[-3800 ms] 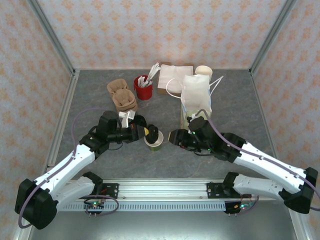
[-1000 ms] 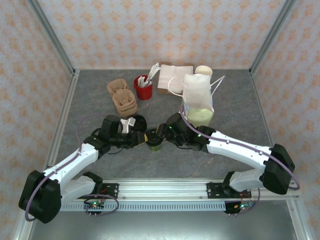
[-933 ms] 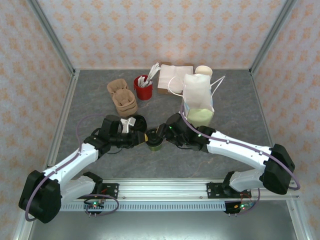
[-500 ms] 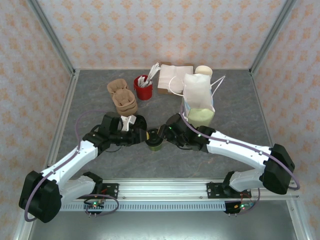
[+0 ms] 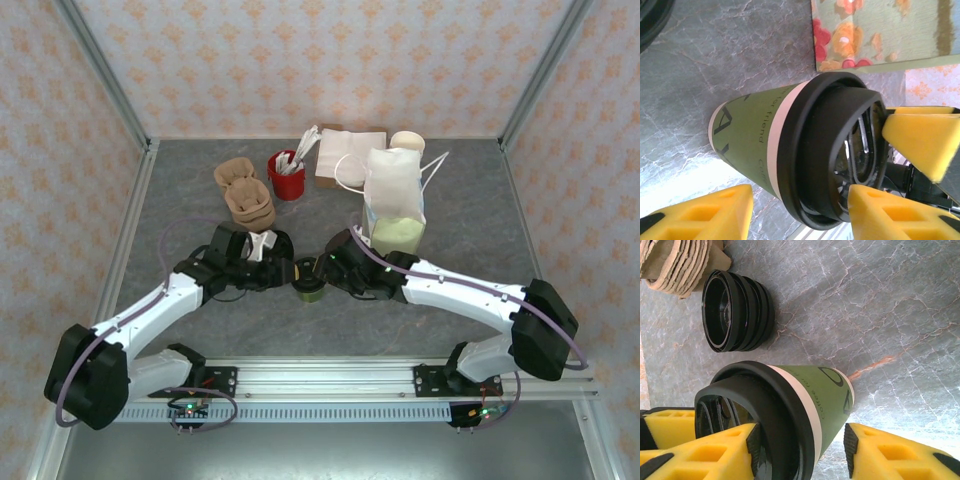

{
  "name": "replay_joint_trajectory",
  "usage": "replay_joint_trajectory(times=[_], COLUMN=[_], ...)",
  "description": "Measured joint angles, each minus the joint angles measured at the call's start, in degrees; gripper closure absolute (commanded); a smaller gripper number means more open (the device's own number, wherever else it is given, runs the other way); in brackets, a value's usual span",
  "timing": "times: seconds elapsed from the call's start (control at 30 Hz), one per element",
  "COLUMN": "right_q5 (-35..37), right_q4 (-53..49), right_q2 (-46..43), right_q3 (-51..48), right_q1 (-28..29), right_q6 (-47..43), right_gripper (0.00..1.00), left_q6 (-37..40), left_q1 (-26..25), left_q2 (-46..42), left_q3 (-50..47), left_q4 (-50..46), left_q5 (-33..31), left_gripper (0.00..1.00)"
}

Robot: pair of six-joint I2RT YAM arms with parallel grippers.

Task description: Pack the takeout coffee

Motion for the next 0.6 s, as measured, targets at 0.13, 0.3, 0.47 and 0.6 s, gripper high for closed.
replay_joint_trajectory(times=[0.13,0.3,0.47,0.6], right_q5=[0.0,-0.2,-0.3,-0.5], right_q4=[0.2,0.4,0.8,1.1], right_q2=[0.1,0.4,0.7,0.7], right_q3=[0.0,0.1,0.2,0.2], right_q1=[0.0,0.0,0.0,0.0], right_q6=[0.0,0.0,0.0,0.0], right_gripper=[0.55,0.56,0.60,0.61], left_q6=[0.0,0.0,0.0,0.0], left_q1=[0.0,0.0,0.0,0.0], left_q2=[0.7,1.2,2.1,2.2], left_q3=[0.1,0.1,0.8,0.9], left_q4=[0.2,0.4,0.6,0.7], left_q5=[0.0,0.0,0.0,0.0], left_gripper=[0.49,0.51,0.51,0.51])
